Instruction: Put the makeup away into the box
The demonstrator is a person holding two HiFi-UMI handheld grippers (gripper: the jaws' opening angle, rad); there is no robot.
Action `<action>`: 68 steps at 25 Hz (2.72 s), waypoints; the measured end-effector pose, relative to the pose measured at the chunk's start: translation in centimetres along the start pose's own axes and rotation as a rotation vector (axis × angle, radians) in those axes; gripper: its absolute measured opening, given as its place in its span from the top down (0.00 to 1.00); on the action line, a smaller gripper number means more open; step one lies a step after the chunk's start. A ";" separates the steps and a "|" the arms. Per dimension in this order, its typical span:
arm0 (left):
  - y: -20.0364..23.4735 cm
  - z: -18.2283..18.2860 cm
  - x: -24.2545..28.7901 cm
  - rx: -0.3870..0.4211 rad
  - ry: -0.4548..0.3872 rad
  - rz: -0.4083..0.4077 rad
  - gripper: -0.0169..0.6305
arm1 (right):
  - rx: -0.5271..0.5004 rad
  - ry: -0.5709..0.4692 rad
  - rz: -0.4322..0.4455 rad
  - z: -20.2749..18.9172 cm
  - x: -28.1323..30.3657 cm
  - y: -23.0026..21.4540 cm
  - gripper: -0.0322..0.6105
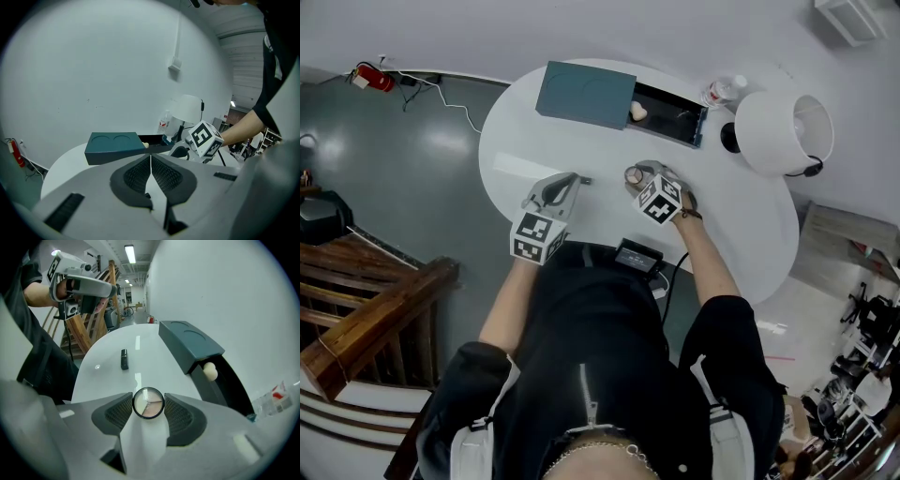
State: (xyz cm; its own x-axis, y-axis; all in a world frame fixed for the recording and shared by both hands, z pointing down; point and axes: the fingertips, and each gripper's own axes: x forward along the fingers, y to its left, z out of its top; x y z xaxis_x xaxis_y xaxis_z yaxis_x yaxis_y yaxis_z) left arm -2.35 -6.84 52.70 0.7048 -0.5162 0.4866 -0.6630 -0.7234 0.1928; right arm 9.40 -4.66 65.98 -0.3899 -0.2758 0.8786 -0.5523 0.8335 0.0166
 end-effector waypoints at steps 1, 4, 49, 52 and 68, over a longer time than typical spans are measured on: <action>0.1 0.0 0.1 0.001 0.000 0.000 0.95 | 0.007 -0.011 -0.009 0.4 -0.4 -0.6 0.62; 0.2 0.1 0.3 -0.003 -0.003 -0.002 0.95 | 0.025 -0.043 -0.038 1.5 -1.6 -2.7 0.62; 4.8 -0.7 0.3 -0.078 0.041 0.089 0.95 | 0.398 0.040 -0.147 -0.5 2.8 -21.5 0.62; 5.0 -0.8 0.2 -0.079 0.047 0.093 0.95 | 0.406 0.047 -0.165 -0.6 2.7 -21.6 0.62; 4.7 -0.4 -0.1 -0.080 0.029 0.098 0.95 | 0.361 -0.103 -0.195 2.4 -1.0 -20.6 0.61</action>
State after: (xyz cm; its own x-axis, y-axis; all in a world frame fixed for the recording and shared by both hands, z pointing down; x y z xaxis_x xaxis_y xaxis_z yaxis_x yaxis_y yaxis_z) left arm -5.64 -10.07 53.89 0.6288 -0.5686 0.5303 -0.7472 -0.6306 0.2098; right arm 19.40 -22.72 63.57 -0.3143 -0.4732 0.8230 -0.8383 0.5452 -0.0066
